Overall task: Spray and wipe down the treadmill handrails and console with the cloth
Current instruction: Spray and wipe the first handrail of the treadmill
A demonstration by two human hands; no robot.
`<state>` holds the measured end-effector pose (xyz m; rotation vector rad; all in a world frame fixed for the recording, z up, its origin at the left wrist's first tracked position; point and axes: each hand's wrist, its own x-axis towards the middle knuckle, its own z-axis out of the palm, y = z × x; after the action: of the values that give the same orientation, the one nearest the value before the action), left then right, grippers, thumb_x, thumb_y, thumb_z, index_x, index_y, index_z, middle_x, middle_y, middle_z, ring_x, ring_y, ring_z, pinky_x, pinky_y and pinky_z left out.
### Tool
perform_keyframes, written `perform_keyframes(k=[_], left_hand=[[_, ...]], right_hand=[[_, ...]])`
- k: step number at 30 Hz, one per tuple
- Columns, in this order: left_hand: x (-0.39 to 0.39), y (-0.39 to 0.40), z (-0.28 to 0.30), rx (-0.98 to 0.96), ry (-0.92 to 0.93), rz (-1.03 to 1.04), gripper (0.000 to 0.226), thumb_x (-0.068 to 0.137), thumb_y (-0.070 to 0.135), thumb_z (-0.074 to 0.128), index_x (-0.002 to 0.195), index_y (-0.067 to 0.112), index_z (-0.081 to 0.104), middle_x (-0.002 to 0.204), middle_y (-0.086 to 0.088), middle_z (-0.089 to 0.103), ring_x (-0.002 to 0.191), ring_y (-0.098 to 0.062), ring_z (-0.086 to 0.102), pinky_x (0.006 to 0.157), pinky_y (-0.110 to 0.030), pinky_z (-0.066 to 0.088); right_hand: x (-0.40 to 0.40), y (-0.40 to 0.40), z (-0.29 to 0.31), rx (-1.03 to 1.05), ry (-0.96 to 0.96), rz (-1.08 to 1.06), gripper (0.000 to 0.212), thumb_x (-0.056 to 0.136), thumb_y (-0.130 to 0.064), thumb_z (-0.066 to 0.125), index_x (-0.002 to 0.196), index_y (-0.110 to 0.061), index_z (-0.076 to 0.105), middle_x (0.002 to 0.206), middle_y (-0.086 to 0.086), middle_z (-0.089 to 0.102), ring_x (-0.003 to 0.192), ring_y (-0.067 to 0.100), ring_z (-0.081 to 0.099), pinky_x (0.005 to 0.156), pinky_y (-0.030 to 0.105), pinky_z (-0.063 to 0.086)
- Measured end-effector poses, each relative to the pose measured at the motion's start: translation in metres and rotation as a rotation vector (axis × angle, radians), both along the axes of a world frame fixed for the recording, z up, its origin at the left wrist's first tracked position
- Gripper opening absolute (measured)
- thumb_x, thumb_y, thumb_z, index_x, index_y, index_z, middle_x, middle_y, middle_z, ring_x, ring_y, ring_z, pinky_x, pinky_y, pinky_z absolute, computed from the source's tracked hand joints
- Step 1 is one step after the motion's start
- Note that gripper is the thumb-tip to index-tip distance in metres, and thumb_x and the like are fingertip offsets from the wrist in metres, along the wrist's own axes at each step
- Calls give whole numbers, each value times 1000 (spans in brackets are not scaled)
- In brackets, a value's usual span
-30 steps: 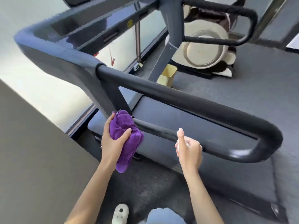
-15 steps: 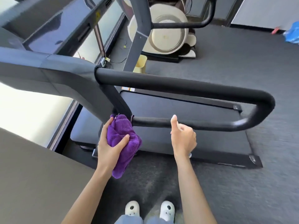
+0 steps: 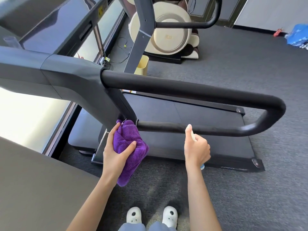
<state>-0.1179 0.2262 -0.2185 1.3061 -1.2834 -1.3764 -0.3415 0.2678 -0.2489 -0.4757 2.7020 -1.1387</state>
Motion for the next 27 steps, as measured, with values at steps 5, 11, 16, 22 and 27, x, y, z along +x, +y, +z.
perform_keyframes(k=[5, 11, 16, 22, 27], left_hand=[[-13, 4, -2, 10, -1, -14, 74, 77, 20, 80, 136, 49, 45, 133, 21, 55, 118, -3, 57, 106, -40, 46], [-35, 12, -3, -10, -7, -63, 74, 77, 23, 82, 136, 48, 45, 136, 24, 53, 120, 0, 55, 108, -41, 44], [-56, 17, -2, -20, -8, -86, 75, 78, 22, 82, 137, 47, 44, 136, 28, 51, 122, 2, 53, 110, -40, 42], [-73, 21, -1, -23, -24, -76, 75, 69, 37, 80, 132, 55, 46, 134, 30, 52, 125, -2, 51, 112, -43, 39], [-81, 27, -3, -48, -54, -82, 73, 75, 31, 81, 134, 53, 44, 138, 28, 49, 126, -4, 51, 111, -45, 39]], right_hand=[[-20, 22, -2, -9, 36, -83, 88, 78, -80, 34, 65, 2, 60, 63, 12, 66, 63, 32, 57, 63, 36, 34], [-43, 41, 5, -57, 78, -130, 86, 70, -74, 28, 64, 5, 61, 64, 22, 65, 64, 40, 58, 59, 33, 36], [-55, 51, 7, -66, 74, -99, 91, 73, -78, 26, 68, 5, 63, 64, 19, 65, 66, 36, 59, 56, 30, 31], [-71, 57, 9, -101, 47, -82, 94, 76, -80, 26, 69, 8, 61, 66, 22, 66, 67, 38, 63, 60, 25, 36], [-89, 71, 14, -147, -18, -173, 79, 82, -68, 34, 63, 4, 62, 55, 5, 63, 65, 34, 63, 60, 30, 36]])
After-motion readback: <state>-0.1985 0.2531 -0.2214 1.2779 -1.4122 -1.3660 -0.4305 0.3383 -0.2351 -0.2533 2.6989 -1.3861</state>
